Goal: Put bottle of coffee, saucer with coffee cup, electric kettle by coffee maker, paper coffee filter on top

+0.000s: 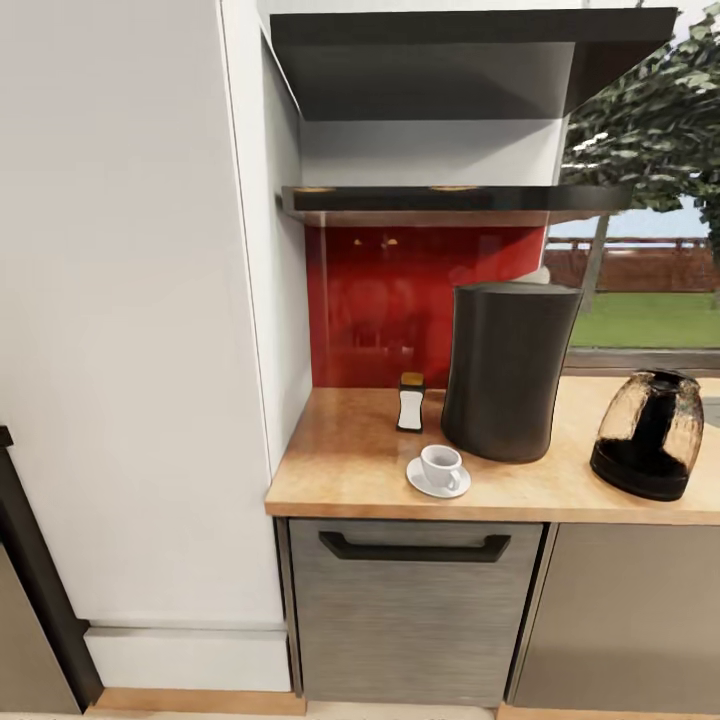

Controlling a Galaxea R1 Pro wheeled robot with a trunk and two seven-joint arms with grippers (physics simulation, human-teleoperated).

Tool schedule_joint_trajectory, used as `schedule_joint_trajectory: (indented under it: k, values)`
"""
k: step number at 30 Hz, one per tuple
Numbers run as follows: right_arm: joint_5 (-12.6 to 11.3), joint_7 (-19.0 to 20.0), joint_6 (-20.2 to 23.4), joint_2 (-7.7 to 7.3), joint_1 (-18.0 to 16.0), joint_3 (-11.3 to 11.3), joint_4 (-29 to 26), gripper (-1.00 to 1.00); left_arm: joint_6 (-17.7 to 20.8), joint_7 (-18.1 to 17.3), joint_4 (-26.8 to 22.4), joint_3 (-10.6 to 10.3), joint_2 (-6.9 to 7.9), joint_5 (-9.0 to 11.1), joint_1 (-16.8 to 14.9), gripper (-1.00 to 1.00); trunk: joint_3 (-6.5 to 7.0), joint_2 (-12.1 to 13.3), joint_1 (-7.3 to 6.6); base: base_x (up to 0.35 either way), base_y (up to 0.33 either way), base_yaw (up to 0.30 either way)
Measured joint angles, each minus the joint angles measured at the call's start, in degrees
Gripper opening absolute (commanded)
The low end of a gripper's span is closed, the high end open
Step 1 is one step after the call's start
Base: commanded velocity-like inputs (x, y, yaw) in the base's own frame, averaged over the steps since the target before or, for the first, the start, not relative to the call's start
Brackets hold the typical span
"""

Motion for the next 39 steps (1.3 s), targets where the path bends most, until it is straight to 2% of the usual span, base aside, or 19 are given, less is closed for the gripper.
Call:
schedule_joint_trajectory:
  k: [33, 35, 37, 39]
  values:
    - [0.08, -0.21, -0.09, 1.03, 0.00, -0.08, 3.17, 1.00, -0.01, 0.00, 0.00, -0.02, 0.00, 0.00, 0.00, 1.00, -2.65, 0.01, -0.01, 0.000, 0.000, 0.000]
    - [0.09, -0.20, -0.05, 1.08, 0.00, -0.06, 4.60, 1.00, 0.00, 0.00, 0.00, -0.01, 0.00, 0.00, 0.00, 1.00, -2.67, 0.01, -0.01, 0.000, 0.000, 0.000]
    - [-0.05, -0.16, -0.09, 1.39, -0.01, -0.03, 8.30, 1.00, 0.00, 0.00, 0.00, -0.01, 0.00, 0.00, 0.00, 1.00, -2.68, 0.01, -0.01, 0.000, 0.000, 0.000]
    - [-0.12, -0.11, -0.10, 2.23, 0.00, 0.02, 11.90, 1.00, 0.00, 0.00, 0.00, -0.01, 0.00, 0.00, 0.00, 1.00, -2.69, 0.01, -0.01, 0.000, 0.000, 0.000]
